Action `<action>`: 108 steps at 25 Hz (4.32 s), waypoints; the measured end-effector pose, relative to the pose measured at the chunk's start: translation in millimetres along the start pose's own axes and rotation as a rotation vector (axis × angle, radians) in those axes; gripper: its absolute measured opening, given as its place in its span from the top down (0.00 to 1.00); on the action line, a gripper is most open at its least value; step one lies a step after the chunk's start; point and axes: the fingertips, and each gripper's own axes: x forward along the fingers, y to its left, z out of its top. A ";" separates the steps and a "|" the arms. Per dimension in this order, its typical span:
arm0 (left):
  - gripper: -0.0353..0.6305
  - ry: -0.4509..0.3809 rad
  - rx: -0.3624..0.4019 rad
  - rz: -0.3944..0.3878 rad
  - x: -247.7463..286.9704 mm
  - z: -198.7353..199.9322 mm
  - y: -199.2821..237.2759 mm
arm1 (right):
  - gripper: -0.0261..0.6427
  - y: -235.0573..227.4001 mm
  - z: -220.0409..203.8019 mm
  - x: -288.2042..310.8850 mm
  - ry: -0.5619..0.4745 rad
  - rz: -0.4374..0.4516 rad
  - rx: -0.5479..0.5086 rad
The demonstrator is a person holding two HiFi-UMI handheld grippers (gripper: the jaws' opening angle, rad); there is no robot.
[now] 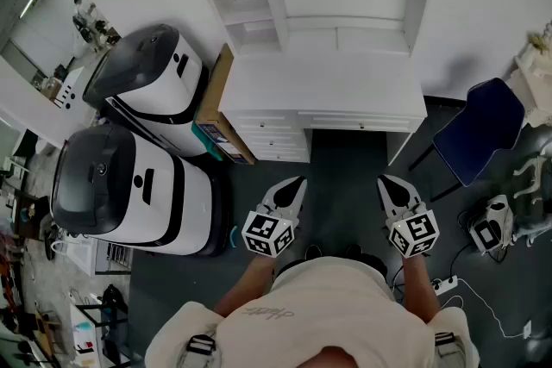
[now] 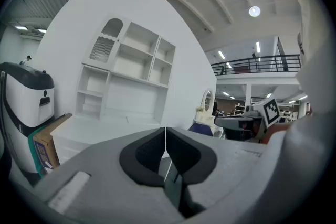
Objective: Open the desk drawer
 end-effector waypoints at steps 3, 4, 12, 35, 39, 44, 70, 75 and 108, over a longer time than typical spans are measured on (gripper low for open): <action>0.92 -0.008 0.014 -0.011 -7.8 -3.5 6.5 | 0.96 9.8 -4.5 0.8 -0.010 -0.019 -0.001; 0.92 -0.008 0.017 -0.014 -9.8 -4.8 9.2 | 0.96 12.8 -5.9 1.6 -0.012 -0.023 0.000; 0.92 0.005 0.009 -0.041 -23.1 -14.8 25.0 | 0.96 26.7 -8.1 11.1 -0.029 -0.068 0.041; 0.92 0.112 0.007 -0.066 116.9 -10.1 32.2 | 0.96 -94.3 -25.8 71.7 0.011 -0.064 0.132; 0.92 0.116 0.018 -0.045 152.3 -0.2 34.0 | 0.96 -129.9 -21.5 86.1 0.018 -0.047 0.098; 0.92 0.114 -0.015 -0.021 191.0 7.3 34.6 | 0.96 -166.5 -24.2 104.6 0.042 -0.011 0.049; 0.92 0.091 0.038 -0.105 295.4 54.6 124.8 | 0.96 -237.5 -1.7 213.7 0.068 -0.127 0.064; 0.92 0.085 0.059 -0.123 318.0 71.2 159.4 | 0.96 -252.2 21.2 252.2 0.054 -0.150 0.039; 0.92 0.130 0.054 0.028 455.7 80.5 172.4 | 0.96 -372.4 17.5 339.1 0.083 0.046 0.025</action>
